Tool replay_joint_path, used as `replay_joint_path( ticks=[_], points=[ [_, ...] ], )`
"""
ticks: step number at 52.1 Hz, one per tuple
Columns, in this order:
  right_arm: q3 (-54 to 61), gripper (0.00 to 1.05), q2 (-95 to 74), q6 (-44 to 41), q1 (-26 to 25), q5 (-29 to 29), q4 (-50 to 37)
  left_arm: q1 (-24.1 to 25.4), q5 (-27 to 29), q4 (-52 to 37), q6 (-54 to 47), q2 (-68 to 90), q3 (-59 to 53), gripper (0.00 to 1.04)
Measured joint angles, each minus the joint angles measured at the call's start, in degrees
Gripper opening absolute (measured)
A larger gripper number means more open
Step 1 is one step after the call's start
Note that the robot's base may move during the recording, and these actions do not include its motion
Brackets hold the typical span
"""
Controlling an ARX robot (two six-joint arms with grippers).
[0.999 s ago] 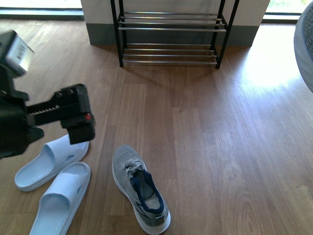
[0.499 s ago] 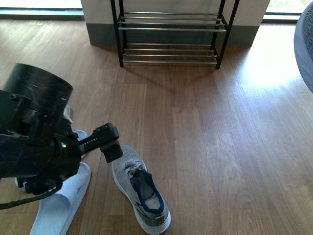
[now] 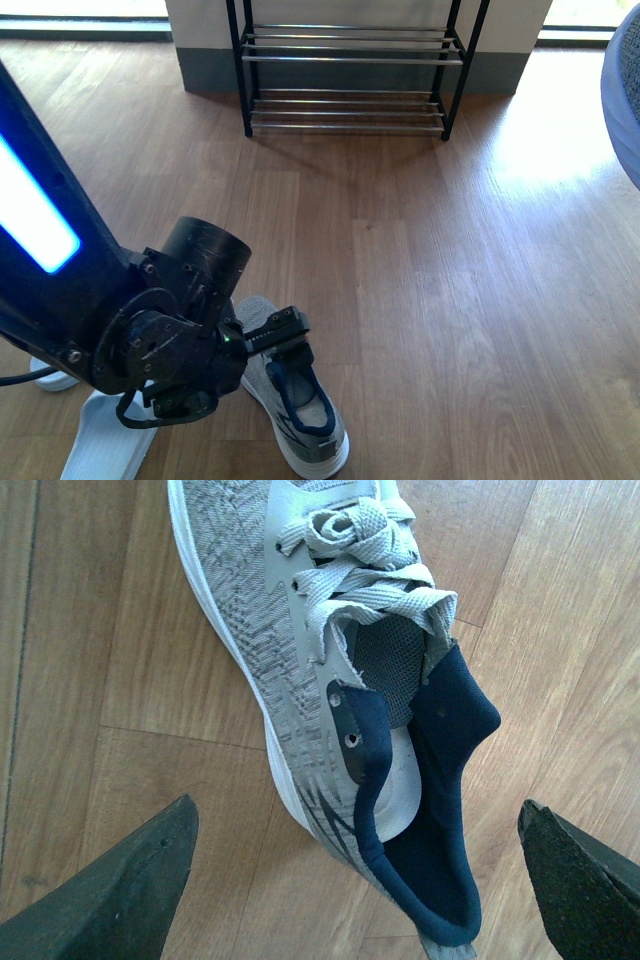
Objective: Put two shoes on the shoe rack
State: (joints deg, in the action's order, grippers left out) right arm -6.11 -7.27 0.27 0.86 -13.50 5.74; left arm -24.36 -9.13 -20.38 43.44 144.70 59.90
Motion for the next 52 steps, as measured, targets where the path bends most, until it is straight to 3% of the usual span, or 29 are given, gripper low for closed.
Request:
replay_joint_path(
  ticks=[52],
  points=[
    [0.00,0.01,0.00,0.00,0.00,0.00,0.00,-1.18,-0.61,4.94,3.56,17.07,15.72,0.95]
  ],
)
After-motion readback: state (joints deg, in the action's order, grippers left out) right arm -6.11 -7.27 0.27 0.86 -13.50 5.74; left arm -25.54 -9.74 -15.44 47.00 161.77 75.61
